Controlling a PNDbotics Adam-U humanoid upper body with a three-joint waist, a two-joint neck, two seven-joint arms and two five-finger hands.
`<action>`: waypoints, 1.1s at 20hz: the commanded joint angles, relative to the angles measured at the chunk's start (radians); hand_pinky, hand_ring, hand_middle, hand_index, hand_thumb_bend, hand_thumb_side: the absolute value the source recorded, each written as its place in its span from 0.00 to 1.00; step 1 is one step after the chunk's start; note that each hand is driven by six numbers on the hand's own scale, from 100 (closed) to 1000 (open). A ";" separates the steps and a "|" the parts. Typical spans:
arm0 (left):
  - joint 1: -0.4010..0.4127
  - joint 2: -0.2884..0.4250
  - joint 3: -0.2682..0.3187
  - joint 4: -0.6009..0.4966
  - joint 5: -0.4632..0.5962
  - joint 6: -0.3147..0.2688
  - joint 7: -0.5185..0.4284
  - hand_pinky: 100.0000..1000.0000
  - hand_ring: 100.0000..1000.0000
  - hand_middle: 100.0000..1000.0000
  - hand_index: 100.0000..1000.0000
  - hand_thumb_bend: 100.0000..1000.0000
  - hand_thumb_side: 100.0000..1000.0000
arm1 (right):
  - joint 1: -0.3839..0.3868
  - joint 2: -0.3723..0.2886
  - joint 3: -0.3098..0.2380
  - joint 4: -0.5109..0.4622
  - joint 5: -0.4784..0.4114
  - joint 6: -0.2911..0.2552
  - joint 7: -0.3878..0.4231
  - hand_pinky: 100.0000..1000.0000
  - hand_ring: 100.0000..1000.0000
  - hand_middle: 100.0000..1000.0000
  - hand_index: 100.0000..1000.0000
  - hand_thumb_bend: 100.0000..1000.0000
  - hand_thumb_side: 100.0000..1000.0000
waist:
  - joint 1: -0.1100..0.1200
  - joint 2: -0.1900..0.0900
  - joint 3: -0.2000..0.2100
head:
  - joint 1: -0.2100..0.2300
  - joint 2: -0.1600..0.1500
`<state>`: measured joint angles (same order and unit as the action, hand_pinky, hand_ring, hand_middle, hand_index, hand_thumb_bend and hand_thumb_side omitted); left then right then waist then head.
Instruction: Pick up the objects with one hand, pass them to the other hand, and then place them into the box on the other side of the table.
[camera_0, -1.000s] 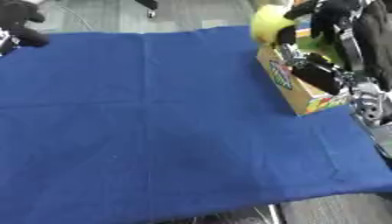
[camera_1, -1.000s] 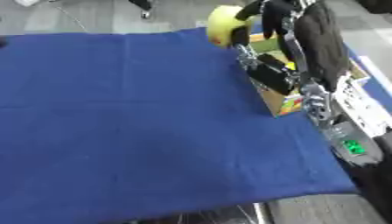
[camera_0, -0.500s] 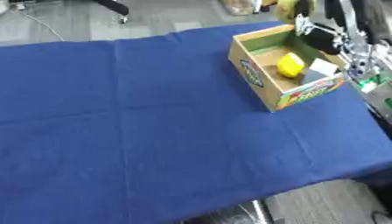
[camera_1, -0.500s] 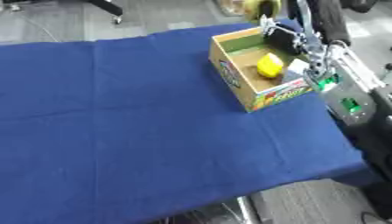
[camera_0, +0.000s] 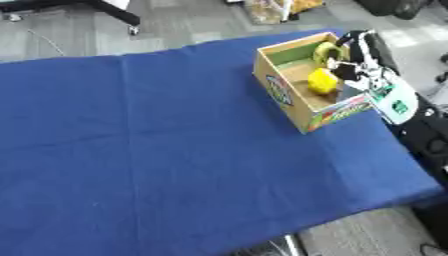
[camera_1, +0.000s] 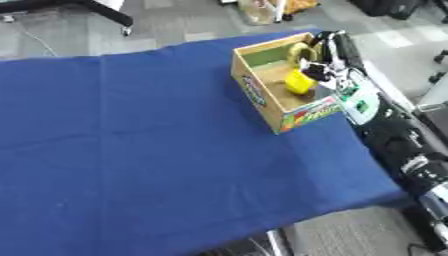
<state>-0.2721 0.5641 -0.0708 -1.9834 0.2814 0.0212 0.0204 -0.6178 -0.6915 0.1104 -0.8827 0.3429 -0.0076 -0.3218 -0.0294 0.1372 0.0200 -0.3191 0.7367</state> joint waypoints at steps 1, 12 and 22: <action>-0.005 0.010 0.013 -0.017 -0.003 -0.013 -0.006 0.72 0.56 0.62 0.74 0.49 0.58 | -0.018 -0.032 -0.019 0.050 0.024 -0.030 0.008 0.58 0.13 0.23 0.60 0.19 0.28 | -0.003 -0.018 0.001 | -0.006 -0.007; 0.012 0.003 0.014 -0.017 -0.005 -0.006 -0.006 0.72 0.56 0.62 0.74 0.49 0.58 | 0.006 -0.069 -0.050 0.032 0.027 -0.074 0.099 0.72 0.32 0.46 0.90 0.51 0.58 | -0.007 -0.024 0.001 | -0.015 -0.003; 0.033 -0.007 0.033 -0.017 -0.016 -0.001 0.023 0.72 0.56 0.61 0.74 0.49 0.57 | 0.104 -0.148 -0.093 -0.284 -0.171 -0.095 0.001 0.73 0.31 0.43 0.83 0.43 0.54 | -0.009 -0.025 -0.002 | 0.000 -0.007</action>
<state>-0.2341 0.5464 -0.0550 -1.9833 0.2698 0.0217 0.0354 -0.5033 -0.7793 0.0359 -1.1005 0.2065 -0.1011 -0.3017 -0.0295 0.1372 0.0196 -0.3234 0.7371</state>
